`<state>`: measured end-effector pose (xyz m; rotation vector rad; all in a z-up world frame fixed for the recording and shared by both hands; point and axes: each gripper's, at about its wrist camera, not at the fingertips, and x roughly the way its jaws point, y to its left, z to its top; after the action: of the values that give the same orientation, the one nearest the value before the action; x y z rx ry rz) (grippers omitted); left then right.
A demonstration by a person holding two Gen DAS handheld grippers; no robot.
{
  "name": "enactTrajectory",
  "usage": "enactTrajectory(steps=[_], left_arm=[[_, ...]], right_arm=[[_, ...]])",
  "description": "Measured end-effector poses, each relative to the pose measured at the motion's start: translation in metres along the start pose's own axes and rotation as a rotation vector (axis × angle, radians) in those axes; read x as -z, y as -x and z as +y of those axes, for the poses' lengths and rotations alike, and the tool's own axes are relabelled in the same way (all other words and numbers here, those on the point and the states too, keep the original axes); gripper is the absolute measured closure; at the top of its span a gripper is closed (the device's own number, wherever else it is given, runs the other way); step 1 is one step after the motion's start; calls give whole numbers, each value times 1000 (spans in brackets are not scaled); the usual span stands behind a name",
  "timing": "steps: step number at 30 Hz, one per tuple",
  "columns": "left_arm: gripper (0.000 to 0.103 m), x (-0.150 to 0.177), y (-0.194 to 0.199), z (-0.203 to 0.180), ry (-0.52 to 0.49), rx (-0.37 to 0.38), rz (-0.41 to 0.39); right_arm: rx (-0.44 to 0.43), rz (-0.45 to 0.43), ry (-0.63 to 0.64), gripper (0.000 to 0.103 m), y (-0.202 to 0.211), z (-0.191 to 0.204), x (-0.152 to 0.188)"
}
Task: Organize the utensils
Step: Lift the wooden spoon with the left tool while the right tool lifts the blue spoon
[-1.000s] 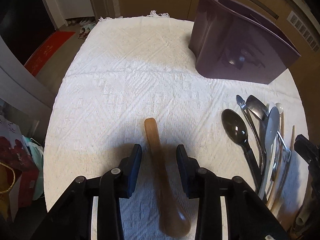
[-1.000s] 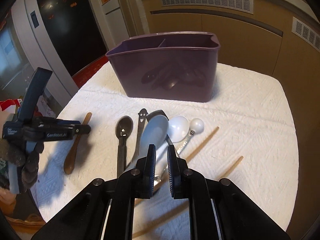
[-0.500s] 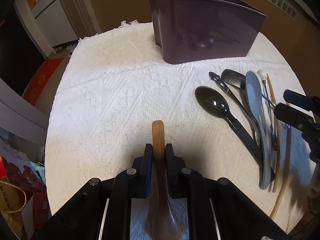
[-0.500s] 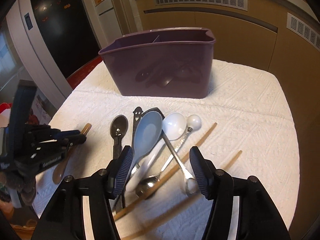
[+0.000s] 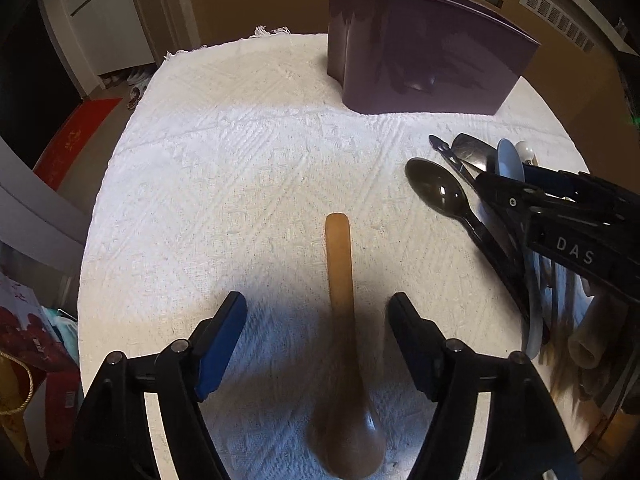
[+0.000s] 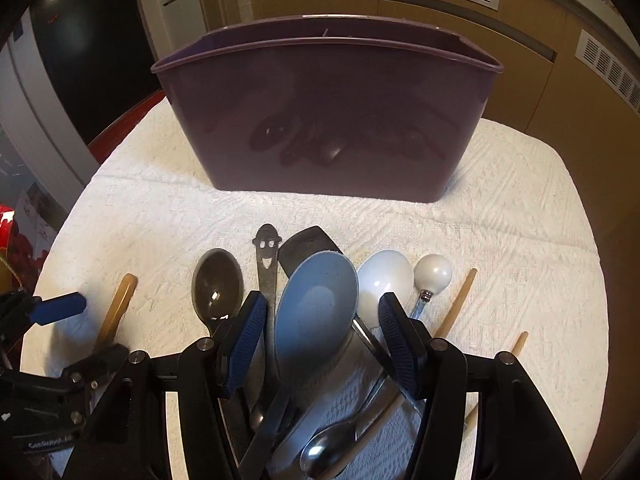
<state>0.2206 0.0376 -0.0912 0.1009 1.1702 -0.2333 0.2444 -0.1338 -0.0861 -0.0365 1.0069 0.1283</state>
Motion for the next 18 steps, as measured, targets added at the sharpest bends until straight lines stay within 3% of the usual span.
enactTrajectory(steps=[1, 2, 12, 15, 18], left_arm=[[34, -1, 0, -1, 7, 2, -6], [37, -1, 0, -2, 7, 4, -15], [63, -4, 3, -3, 29, -32, -75], [93, -7, 4, -10, -6, -34, -63], [93, -4, 10, -20, -39, -43, -72]], right_arm=[[3, -5, 12, 66, 2, 1, 0], [-1, -3, 22, 68, 4, 2, 0], [-43, -82, 21, 68, 44, -18, 12], [-45, -120, 32, 68, 57, -22, 15], [-59, -142, 39, 68, 67, -29, 23]])
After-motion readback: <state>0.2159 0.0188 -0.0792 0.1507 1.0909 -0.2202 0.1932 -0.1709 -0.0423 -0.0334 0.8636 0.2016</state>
